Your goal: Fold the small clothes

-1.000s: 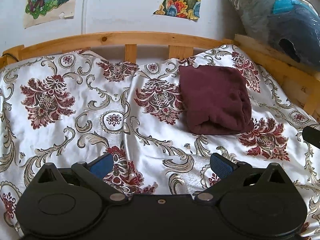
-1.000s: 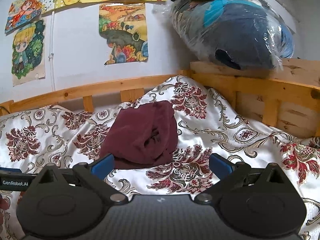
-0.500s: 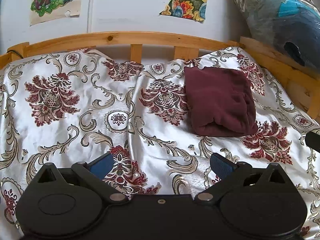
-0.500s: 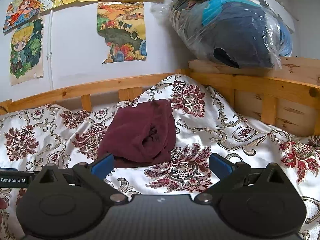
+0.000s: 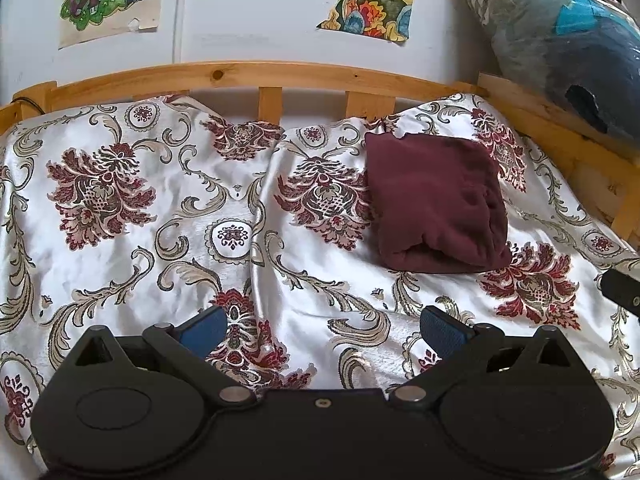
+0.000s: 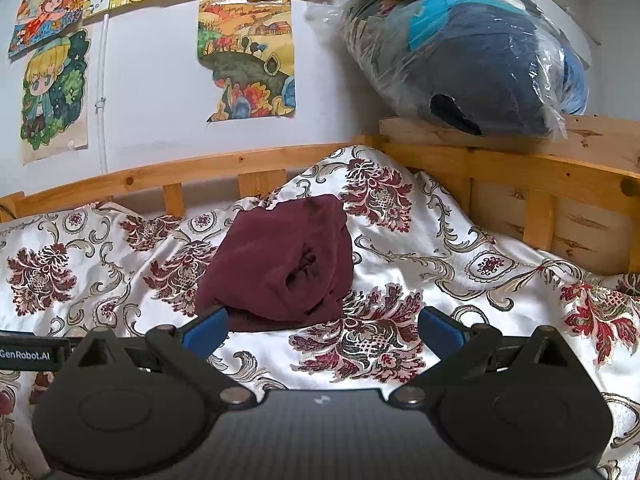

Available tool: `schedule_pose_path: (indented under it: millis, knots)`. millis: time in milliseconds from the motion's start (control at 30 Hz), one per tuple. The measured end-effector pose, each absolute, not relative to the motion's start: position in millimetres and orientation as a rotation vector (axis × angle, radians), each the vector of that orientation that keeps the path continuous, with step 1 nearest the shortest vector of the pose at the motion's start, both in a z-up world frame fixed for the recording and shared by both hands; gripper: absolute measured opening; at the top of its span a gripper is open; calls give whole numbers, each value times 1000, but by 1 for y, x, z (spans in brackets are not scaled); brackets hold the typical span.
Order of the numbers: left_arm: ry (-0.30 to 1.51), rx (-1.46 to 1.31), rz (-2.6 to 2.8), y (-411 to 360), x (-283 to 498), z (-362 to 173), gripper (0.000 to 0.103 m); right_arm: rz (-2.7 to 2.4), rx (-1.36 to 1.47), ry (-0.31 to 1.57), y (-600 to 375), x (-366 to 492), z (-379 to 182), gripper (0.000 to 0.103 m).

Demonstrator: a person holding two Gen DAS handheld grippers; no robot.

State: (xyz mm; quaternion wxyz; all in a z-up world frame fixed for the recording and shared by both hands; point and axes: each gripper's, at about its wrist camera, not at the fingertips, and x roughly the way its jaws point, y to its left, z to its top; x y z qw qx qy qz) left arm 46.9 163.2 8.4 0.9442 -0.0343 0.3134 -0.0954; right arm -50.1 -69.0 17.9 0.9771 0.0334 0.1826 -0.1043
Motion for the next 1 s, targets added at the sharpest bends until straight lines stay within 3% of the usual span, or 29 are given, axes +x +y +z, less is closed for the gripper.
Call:
schedule_pose_path:
  millis: [1000]
  knots:
    - [651,-46,-206,162,47,12,102,-211,76,367,-71,-51,18,103]
